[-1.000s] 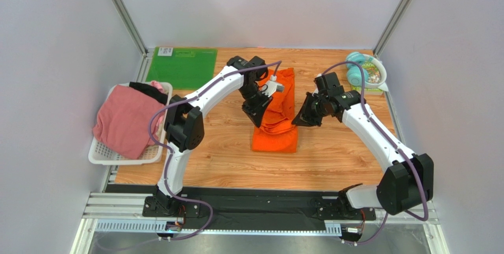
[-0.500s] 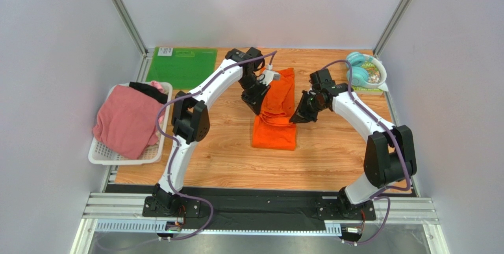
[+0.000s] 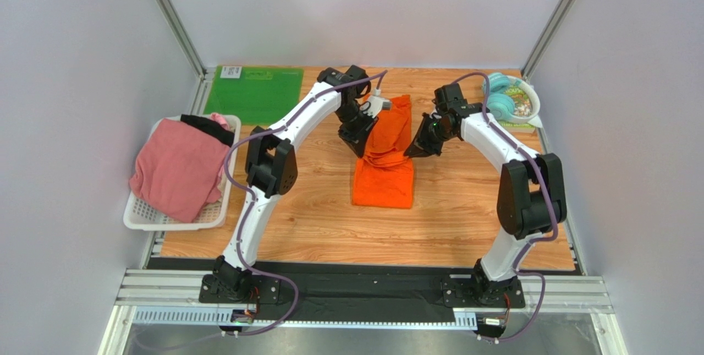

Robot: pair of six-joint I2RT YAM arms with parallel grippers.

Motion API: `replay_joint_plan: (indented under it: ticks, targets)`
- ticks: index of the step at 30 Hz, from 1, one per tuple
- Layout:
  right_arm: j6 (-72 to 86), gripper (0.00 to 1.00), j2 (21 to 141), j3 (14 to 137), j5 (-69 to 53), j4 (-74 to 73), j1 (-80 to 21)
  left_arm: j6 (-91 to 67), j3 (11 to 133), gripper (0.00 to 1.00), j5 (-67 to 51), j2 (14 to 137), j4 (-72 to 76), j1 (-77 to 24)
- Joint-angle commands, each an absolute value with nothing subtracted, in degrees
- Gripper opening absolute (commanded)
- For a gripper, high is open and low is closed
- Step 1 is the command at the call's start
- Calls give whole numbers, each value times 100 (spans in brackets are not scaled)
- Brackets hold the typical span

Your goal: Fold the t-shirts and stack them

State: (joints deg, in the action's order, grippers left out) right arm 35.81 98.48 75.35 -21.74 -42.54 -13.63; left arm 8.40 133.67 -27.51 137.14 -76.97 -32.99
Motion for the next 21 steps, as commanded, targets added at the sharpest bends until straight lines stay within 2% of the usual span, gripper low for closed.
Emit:
replay_joint_plan:
  ticks: [1, 5, 8, 9, 11, 12, 15, 18, 19, 21]
  targets:
    - [3410, 0, 10395, 7778, -2294, -4035, -1310, 835, 13588, 0, -2584, 13965, -8464, -3077]
    - [3366, 0, 10862, 7875, -2382, -3929, -1240, 817, 13614, 0, -2444, 14167, -8324, -3015]
    - [3340, 1, 11188, 8094, -2417, -3920, -1178, 800, 13728, 14, -2269, 14387, -8279, -3015]
    - [3340, 1, 11249, 8199, -2417, -3920, -1160, 782, 13763, 29, -2198, 14483, -8253, -3006]
    - [3340, 7, 11442, 8323, -2434, -3920, -1081, 765, 13781, 41, -2084, 14528, -8174, -2997]
    - [3322, 9, 11513, 8462, -2469, -3929, -1064, 765, 13790, 53, -2092, 14511, -8139, -2971]
    - [3375, 17, 11689, 8674, -2540, -3955, -949, 738, 13799, 74, -2004, 14327, -7972, -2936]
    - [3419, 27, 11760, 8947, -2636, -3981, -862, 721, 13843, 84, -2039, 14081, -7840, -2936]
    - [3410, 40, 11777, 9147, -2645, -4051, -844, 712, 13878, 86, -2056, 14045, -7883, -2936]
    - [3358, 52, 11865, 9377, -2593, -4296, -835, 721, 14044, 88, -2022, 13958, -7954, -2918]
